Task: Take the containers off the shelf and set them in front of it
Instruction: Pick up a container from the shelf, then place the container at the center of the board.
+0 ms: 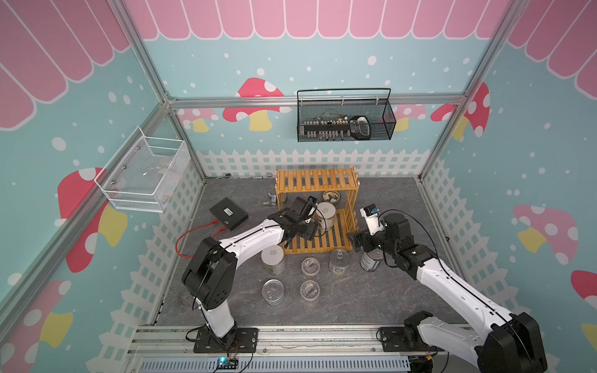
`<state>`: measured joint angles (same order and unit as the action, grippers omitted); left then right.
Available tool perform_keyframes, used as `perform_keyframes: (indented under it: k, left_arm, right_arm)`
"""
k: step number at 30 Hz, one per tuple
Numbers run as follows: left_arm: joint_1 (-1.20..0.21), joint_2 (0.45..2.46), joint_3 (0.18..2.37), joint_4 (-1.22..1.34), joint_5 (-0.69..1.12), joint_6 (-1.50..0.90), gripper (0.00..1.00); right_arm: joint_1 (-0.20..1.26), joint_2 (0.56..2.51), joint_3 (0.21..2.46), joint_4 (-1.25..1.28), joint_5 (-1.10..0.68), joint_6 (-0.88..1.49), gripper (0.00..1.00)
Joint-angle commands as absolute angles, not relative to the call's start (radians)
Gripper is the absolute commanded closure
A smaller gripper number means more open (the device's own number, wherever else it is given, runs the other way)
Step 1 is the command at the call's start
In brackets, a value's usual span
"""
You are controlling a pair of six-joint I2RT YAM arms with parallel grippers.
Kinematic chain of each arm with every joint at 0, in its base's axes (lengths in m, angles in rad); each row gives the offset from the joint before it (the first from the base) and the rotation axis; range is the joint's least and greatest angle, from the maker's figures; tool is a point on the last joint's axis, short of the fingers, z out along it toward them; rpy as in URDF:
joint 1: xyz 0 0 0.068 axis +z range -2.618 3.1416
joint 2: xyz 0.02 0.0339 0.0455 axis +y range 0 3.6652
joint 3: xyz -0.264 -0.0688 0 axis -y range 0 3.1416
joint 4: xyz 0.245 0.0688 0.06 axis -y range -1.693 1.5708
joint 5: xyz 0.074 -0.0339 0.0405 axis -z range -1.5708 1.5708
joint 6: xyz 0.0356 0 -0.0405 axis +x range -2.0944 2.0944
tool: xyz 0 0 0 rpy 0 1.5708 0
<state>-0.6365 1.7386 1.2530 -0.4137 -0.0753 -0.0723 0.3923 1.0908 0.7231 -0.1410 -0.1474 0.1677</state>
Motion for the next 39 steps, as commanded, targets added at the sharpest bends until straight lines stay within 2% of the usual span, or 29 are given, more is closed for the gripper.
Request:
perform_keyframes:
  k: [1, 12, 16, 25, 32, 39]
  left_arm:
    - [-0.653, 1.66, 1.228, -0.386, -0.082, -0.081, 0.3]
    - [-0.733, 1.502, 1.204, -0.464, -0.062, -0.078, 0.31]
    - [-0.822, 1.444, 1.196, -0.509, -0.071, -0.081, 0.31]
    - [-1.058, 1.325, 1.108, -0.559, -0.094, -0.161, 0.31]
    - [-1.27, 1.386, 1.108, -0.55, -0.113, -0.203, 0.31]
    - [-1.322, 1.511, 1.079, -0.462, -0.104, -0.175, 0.31]
  right_arm:
    - [0.385, 1.085, 0.741, -0.134, -0.136, 0.156, 0.01]
    - [0.385, 1.062, 0.782, -0.209, -0.178, 0.134, 0.01]
    - [0.385, 1.042, 0.82, -0.276, -0.203, 0.113, 0.01]
    - [0.347, 1.035, 0.902, -0.401, -0.138, 0.122, 0.01]
    - [0.291, 1.037, 0.934, -0.405, -0.151, 0.142, 0.01]
    - [0.273, 1.029, 0.94, -0.4, -0.187, 0.167, 0.01]
